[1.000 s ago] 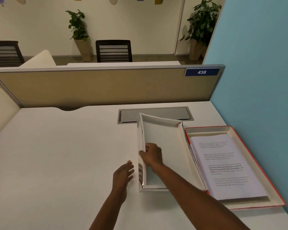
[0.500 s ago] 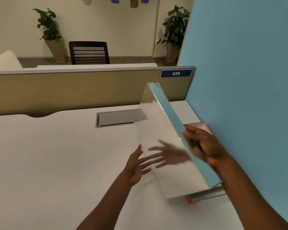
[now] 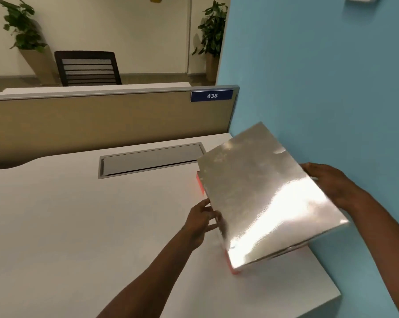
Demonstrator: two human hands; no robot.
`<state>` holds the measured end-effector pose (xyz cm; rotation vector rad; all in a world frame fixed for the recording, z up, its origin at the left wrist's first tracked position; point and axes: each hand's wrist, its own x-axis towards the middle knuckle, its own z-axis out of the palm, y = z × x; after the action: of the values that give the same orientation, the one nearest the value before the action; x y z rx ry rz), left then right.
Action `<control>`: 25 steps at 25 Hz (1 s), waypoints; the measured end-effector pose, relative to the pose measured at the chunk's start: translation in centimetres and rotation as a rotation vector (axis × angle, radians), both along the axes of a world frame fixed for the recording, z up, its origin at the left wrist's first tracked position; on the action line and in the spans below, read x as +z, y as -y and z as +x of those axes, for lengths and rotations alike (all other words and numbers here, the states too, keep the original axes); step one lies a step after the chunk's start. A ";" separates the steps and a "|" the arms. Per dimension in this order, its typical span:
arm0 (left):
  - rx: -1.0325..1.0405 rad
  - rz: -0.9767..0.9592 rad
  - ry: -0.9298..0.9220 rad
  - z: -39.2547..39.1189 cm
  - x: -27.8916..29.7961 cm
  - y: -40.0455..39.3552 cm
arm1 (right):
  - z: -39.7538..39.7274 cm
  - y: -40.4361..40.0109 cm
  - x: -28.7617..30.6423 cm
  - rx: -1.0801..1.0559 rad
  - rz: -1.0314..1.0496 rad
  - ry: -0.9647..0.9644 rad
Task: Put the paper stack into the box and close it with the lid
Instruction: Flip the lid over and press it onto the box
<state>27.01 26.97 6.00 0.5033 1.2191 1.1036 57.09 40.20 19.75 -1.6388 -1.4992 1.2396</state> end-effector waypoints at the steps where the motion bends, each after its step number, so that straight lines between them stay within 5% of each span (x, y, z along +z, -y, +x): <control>1: 0.001 0.008 -0.013 1.3 0.1 -0.3 | 0.7 -0.7 -0.3 -0.016 0.047 0.141; 9: 0.041 -0.011 -0.176 5.9 -2.0 -0.4 | 3.1 -3.3 -4.4 0.199 0.173 0.789; 25: 0.088 0.021 -0.492 4.5 -3.6 -1.2 | 0.7 -4.3 -15.6 0.042 0.151 0.620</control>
<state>31.51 28.15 2.44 0.7730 1.6696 1.1014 57.82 44.52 4.19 -1.9976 -1.9360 0.6305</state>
